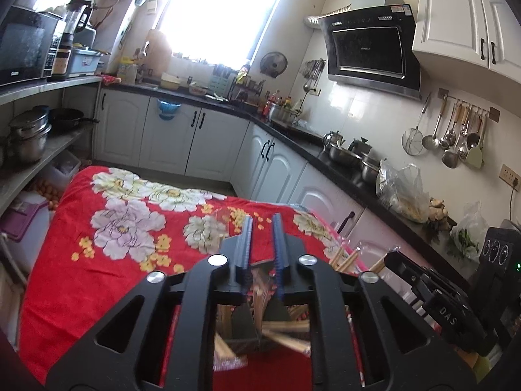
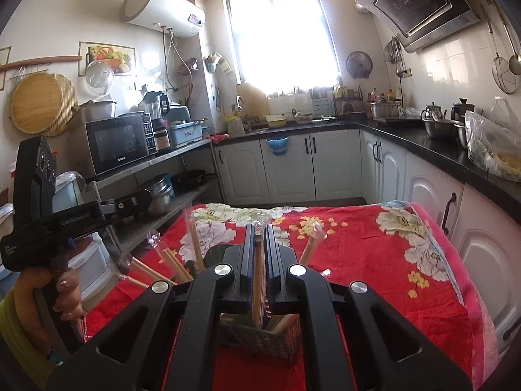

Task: Organize utensils
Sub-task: 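Open the right gripper to release the chopsticks while the left gripper releases its pack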

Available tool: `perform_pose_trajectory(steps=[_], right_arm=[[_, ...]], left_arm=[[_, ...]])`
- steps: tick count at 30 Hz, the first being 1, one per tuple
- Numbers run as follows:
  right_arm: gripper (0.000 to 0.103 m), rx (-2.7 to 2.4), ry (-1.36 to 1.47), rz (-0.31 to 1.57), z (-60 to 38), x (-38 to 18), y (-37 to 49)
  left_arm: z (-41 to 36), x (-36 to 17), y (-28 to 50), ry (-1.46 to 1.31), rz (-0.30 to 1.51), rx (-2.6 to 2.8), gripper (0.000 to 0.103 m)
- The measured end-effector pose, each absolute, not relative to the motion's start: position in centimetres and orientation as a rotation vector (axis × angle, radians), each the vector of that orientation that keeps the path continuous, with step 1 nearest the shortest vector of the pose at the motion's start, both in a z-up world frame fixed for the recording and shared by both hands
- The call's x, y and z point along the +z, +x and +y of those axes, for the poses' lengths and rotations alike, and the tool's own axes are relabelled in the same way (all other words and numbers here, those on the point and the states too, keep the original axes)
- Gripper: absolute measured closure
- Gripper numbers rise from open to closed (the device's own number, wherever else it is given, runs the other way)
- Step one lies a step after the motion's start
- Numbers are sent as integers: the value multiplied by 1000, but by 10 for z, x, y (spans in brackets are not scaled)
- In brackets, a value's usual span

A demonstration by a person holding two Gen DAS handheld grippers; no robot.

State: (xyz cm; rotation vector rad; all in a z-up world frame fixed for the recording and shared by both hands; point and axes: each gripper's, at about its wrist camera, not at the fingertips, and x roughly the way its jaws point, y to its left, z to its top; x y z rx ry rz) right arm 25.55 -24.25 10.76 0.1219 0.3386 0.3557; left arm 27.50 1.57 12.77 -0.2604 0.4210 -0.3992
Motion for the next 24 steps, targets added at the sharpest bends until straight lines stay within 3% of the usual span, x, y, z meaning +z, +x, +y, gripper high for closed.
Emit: perform_pose_trajectory(steps=[6, 13, 24], right_arm=[[96, 350, 124, 369, -242, 107, 249], [85, 343, 125, 406, -242, 104, 240], [75, 341, 113, 411, -247, 106, 210]], left_arm=[[18, 129, 260, -234, 451, -387, 84], [20, 127, 240, -214, 476, -384, 71], [17, 125, 211, -200, 482, -388, 63]])
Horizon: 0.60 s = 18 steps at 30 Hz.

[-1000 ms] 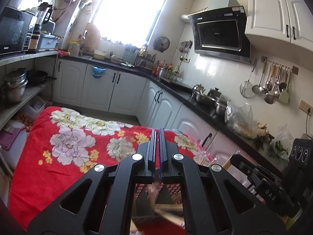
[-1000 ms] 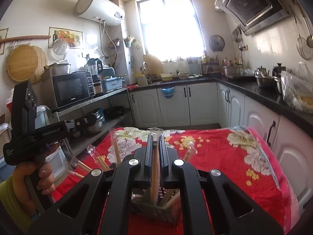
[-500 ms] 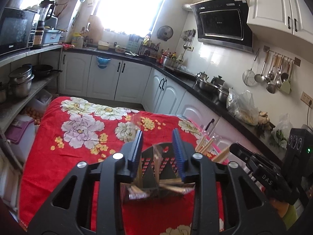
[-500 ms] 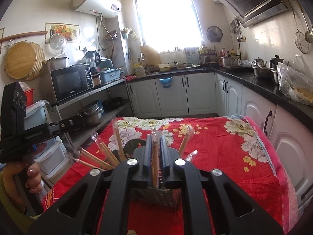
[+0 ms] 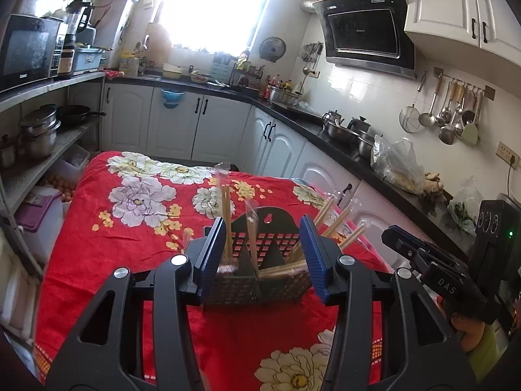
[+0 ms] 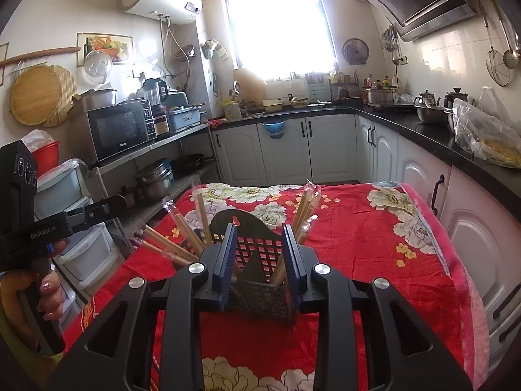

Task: Organize utensils
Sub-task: 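Open the right gripper to release the chopsticks while the left gripper releases its pack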

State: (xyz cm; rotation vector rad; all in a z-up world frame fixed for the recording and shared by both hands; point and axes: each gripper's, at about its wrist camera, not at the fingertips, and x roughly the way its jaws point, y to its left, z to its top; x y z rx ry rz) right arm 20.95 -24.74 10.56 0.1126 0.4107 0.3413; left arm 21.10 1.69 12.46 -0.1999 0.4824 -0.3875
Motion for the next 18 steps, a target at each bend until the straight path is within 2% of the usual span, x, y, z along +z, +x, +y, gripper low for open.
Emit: perform_pose_trajectory(steps=[8, 15, 18], right_arm=[[69, 351, 98, 402, -245, 107, 184], [57, 371, 77, 410, -236, 97, 161], [51, 383, 76, 419, -230, 91, 153]], left_arm=[[17, 116, 186, -193, 496, -381, 55], [25, 99, 165, -199, 526, -370, 51], [28, 90, 158, -212, 542, -368, 42]])
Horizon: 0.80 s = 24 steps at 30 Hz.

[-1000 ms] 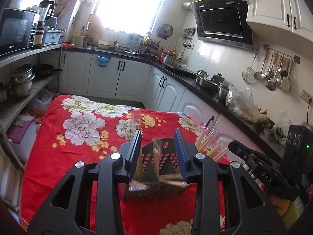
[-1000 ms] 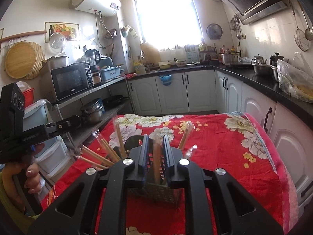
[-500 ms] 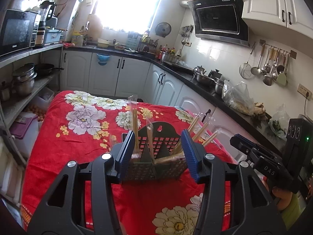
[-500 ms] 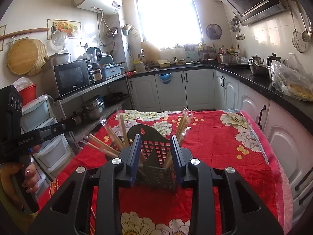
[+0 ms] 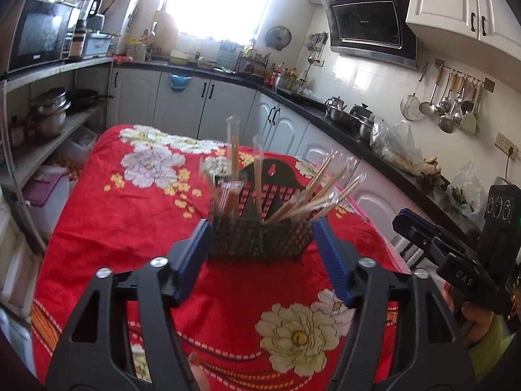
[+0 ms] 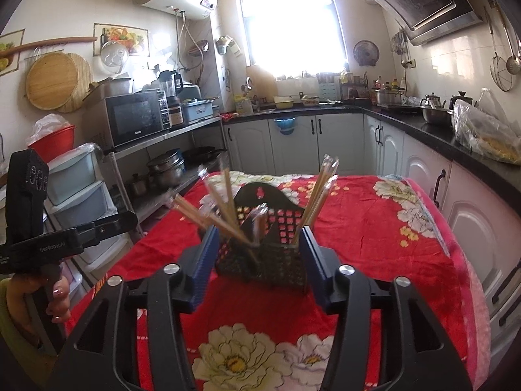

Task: Organize utensils

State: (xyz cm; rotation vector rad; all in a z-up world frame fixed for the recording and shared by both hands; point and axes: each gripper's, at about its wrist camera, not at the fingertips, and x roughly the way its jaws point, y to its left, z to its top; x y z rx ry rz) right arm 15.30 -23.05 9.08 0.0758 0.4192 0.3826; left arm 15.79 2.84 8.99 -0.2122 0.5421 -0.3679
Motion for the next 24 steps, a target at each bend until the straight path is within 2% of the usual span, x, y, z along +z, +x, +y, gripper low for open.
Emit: perform_pose_trajectory(steps=[6, 11, 16, 24], right_arm=[[35, 389, 66, 446, -221, 72, 139], [28, 383, 52, 467, -216, 57, 134], [15, 378, 55, 463, -216, 46, 128], [9, 358, 31, 464, -212, 24, 120]], left_arm=[[31, 68, 147, -210, 578, -359, 29], [30, 53, 138, -212, 582, -347, 11], [27, 44, 130, -194, 565, -331, 11], [19, 32, 123, -166, 521, -284, 11]])
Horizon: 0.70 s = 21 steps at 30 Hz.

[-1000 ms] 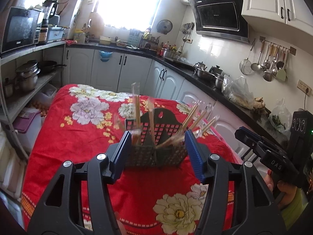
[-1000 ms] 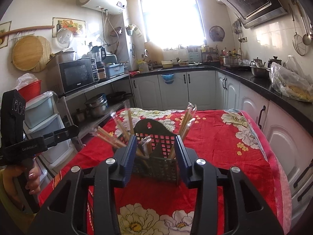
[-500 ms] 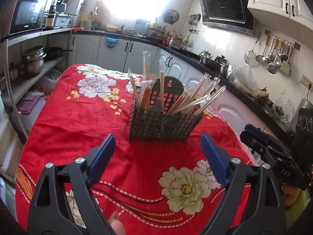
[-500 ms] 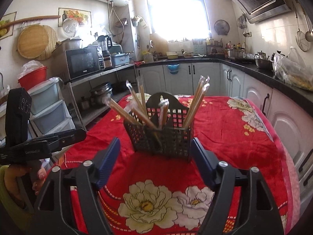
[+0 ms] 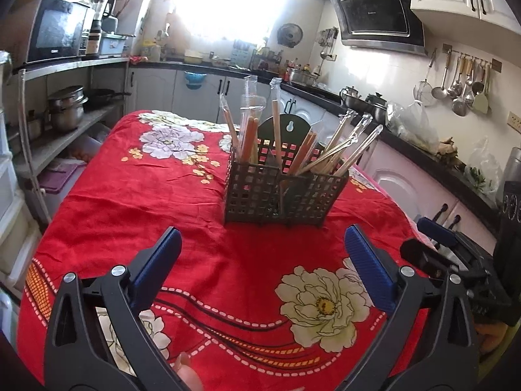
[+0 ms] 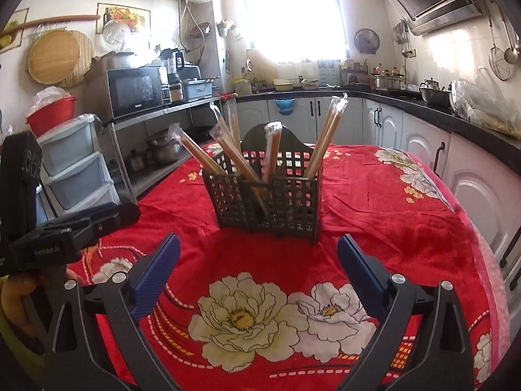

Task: Organize utensils

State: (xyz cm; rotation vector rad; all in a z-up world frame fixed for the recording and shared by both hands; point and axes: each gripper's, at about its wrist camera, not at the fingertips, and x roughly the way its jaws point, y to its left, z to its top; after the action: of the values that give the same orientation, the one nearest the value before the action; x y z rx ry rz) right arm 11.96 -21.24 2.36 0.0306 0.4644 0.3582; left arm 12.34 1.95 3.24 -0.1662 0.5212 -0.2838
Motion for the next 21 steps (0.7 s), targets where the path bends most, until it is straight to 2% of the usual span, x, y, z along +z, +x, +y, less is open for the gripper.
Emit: perform_pose_trajectory(steps=[10, 21], right_arm=[[6, 257, -3, 349, -209, 9, 108], [6, 237, 15, 321, -211, -8, 110]], left_arm=[[13, 10, 117, -162, 460, -275, 11], [13, -5, 116, -157, 406, -242, 11]])
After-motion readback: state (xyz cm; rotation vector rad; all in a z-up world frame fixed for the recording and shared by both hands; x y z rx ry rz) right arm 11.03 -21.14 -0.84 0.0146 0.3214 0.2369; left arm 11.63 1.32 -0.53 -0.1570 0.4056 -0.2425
